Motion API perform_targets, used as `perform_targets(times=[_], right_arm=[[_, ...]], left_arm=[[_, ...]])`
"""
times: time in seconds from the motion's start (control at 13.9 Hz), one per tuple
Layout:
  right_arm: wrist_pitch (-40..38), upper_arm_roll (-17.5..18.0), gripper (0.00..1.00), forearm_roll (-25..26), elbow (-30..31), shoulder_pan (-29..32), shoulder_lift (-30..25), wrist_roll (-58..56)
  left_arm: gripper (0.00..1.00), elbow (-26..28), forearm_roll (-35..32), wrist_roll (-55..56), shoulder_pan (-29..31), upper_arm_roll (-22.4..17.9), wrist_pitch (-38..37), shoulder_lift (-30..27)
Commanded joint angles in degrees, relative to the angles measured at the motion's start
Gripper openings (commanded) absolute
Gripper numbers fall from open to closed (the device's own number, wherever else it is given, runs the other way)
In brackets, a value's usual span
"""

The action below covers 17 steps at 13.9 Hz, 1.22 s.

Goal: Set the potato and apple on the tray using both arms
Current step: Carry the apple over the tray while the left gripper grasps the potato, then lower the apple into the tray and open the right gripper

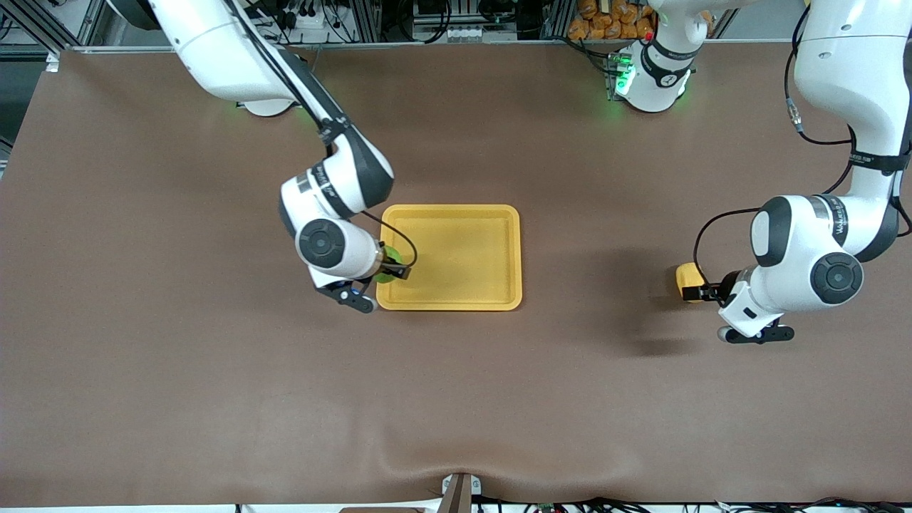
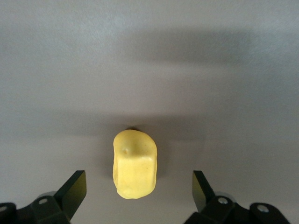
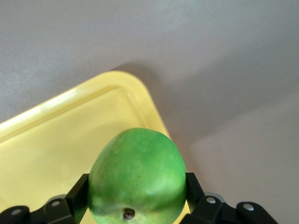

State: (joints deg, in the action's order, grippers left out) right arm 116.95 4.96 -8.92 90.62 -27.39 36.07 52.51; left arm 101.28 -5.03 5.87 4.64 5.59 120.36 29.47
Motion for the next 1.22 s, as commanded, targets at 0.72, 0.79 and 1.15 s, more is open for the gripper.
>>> perform_targets(times=[0.72, 0.79, 1.15], right_arm=[[5.7, -0.6, 0.49, -0.8, -0.8, -4.1, 5.2, 4.3], [5.6, -0.6, 0.99, -0.8, -0.9, -4.1, 5.2, 4.2], [0.5, -0.8, 1.00, -0.8, -4.4, -2.9, 4.2, 3.7]], left_arm=[[1.00, 7.8, -1.2, 0.7, 0.9, -0.2, 7.1, -0.1], [1.00, 8.0, -1.8, 0.8, 0.9, -0.2, 7.1, 0.1], [1.00, 8.0, -2.5, 0.7, 2.1, -0.1, 7.3, 1.2]])
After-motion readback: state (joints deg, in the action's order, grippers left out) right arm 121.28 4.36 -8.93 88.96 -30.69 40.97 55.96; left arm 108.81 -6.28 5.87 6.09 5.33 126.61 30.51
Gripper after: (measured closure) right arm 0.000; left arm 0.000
